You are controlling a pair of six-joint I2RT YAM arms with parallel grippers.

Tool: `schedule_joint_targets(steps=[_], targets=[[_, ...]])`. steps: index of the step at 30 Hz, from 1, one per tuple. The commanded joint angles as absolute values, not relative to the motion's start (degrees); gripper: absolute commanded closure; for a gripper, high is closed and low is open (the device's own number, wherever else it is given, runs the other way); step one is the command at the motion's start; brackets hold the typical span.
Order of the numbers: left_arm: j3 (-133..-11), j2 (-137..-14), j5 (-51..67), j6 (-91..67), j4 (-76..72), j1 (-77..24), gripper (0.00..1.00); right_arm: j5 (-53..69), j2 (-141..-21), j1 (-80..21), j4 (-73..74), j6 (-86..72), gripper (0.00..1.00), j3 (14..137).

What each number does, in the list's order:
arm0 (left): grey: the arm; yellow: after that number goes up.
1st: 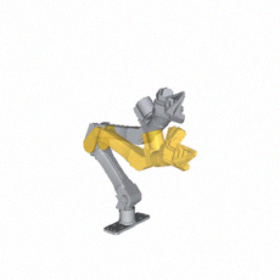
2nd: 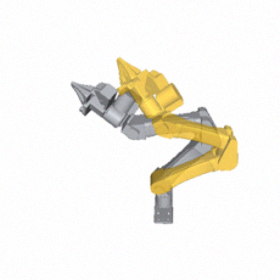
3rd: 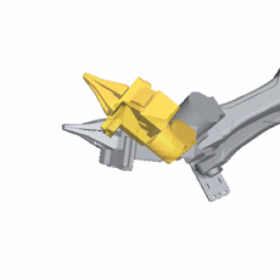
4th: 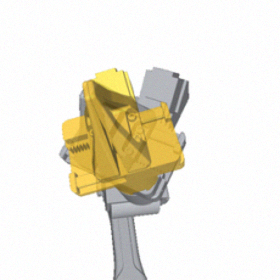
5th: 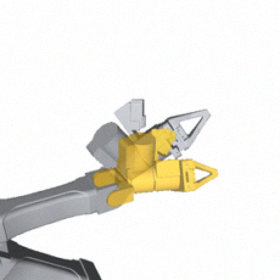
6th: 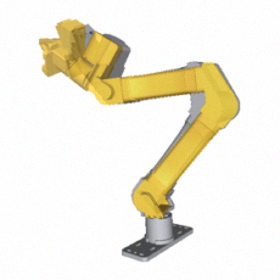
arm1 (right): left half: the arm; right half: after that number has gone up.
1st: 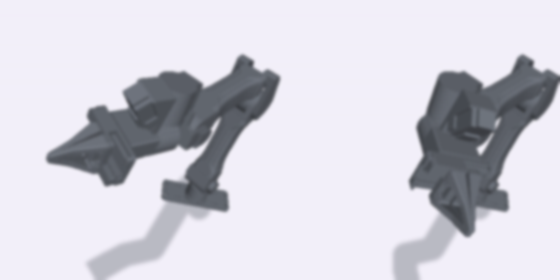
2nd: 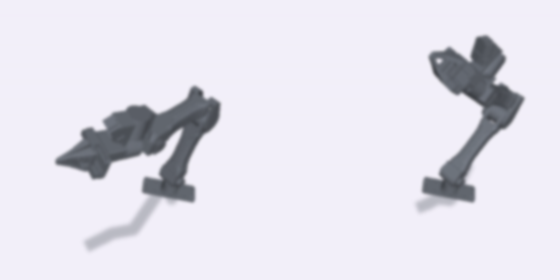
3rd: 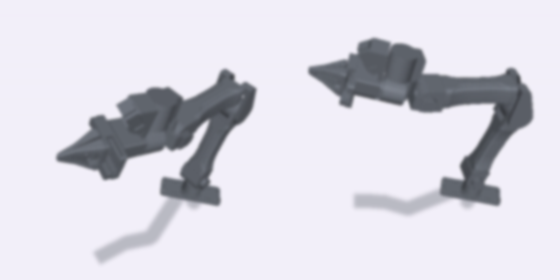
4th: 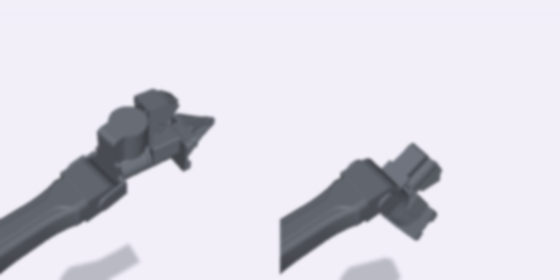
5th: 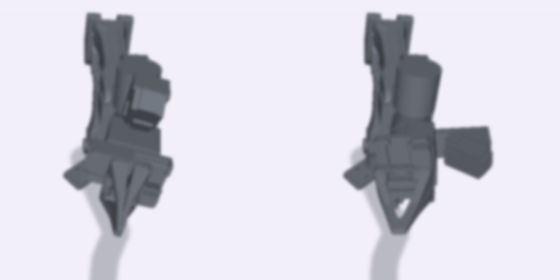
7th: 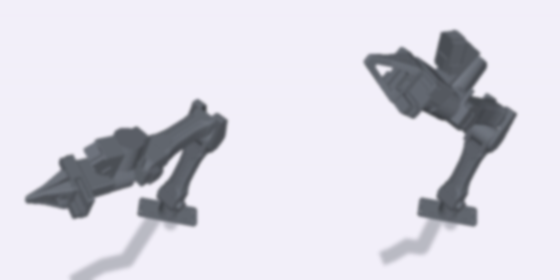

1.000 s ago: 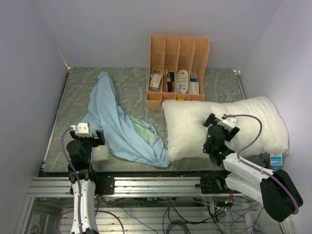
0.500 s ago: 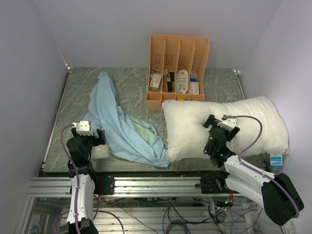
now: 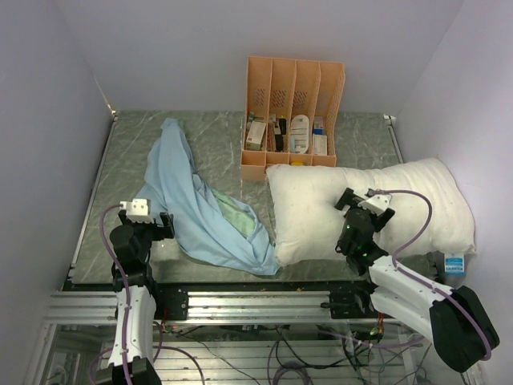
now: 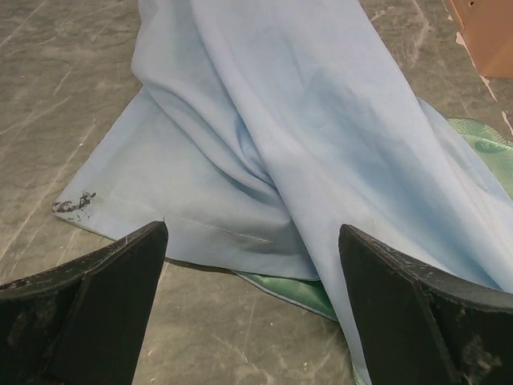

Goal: Remove the pillowcase from the pillow

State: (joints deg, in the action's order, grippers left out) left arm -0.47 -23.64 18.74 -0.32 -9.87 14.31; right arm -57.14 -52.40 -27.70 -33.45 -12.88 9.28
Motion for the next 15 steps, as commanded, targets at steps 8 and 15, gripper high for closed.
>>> schedule_joint_targets(steps=[8, 15], targets=[[-2.14, -23.46, 20.14, 0.79, -13.71, 14.61, 0.01, -61.51, -54.29, -27.95, -23.96, -11.67, 0.00, 6.54], [-2.16, -23.40, 20.18, 0.78, -13.71, 14.67, 0.01, -59.90, -52.23, -27.95, -26.59, -8.28, 0.00, 5.00]])
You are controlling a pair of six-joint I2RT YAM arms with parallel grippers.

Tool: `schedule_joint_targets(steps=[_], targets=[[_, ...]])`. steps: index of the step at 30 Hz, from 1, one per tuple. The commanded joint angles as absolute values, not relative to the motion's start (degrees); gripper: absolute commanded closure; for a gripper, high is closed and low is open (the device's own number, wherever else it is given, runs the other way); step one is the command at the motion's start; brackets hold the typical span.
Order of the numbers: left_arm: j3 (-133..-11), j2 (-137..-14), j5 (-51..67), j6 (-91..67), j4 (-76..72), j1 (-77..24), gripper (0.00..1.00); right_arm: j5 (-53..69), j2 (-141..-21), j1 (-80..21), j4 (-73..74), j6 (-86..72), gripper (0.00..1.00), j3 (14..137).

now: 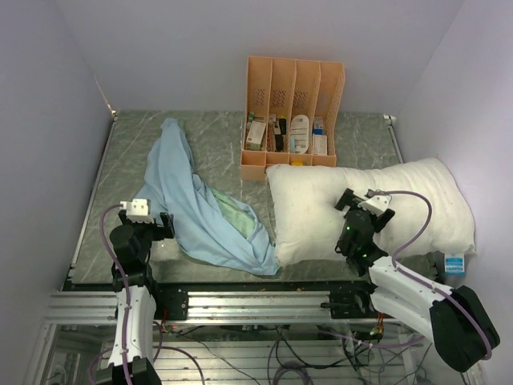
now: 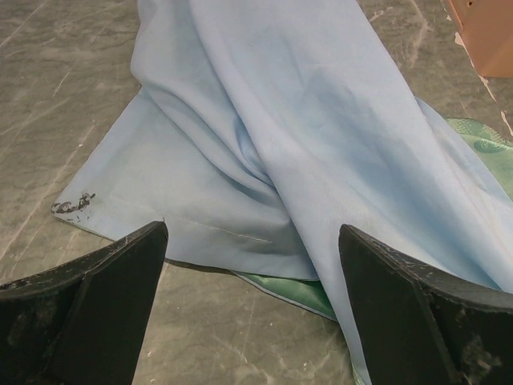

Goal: Remove the pillowcase from the pillow

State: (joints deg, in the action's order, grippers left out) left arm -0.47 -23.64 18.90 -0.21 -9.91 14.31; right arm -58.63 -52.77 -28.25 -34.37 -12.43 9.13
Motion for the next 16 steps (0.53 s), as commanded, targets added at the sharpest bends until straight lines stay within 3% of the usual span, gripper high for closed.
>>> schedule_joint_targets(steps=[1, 16], targets=[[-2.17, -23.44, 20.14, 0.81, -13.71, 14.60, 0.01, -59.65, -51.10, -27.95, -26.38, -8.22, 0.00, 4.68], [-2.15, -23.40, 20.20, 0.77, -13.67, 14.59, 0.01, -49.52, -38.88, -27.61, -24.36, -5.74, 0.00, 0.70]])
